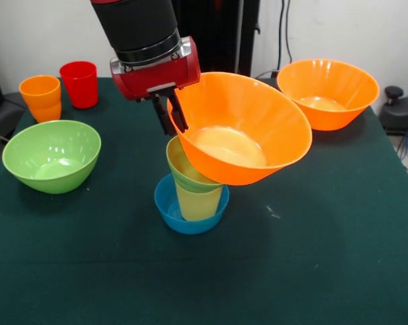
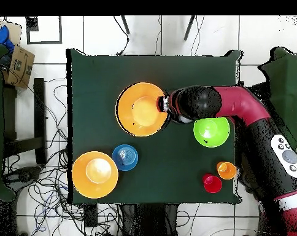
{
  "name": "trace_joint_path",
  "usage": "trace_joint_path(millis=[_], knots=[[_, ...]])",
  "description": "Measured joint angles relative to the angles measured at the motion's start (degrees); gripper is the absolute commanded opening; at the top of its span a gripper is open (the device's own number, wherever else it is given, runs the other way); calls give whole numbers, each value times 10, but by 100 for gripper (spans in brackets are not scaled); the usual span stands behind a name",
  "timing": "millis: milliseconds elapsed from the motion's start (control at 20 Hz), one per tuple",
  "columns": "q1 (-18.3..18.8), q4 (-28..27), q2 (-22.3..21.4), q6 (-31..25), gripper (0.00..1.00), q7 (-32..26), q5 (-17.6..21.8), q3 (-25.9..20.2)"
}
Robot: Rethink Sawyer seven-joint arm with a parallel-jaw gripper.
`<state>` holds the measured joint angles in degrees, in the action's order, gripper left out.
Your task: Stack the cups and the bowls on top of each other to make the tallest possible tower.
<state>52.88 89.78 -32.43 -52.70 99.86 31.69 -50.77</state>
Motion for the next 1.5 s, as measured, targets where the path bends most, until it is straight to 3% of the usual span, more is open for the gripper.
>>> trace_joint_path(millis=[1050, 1400, 1450, 1500], knots=[[-8, -48, 0, -88, 0, 0, -7, 0], [-8, -50, 0, -92, 0, 0, -7, 0], [-8, -50, 0, -92, 100, 0, -7, 0], [-8, -50, 0, -92, 100, 0, -7, 0]])
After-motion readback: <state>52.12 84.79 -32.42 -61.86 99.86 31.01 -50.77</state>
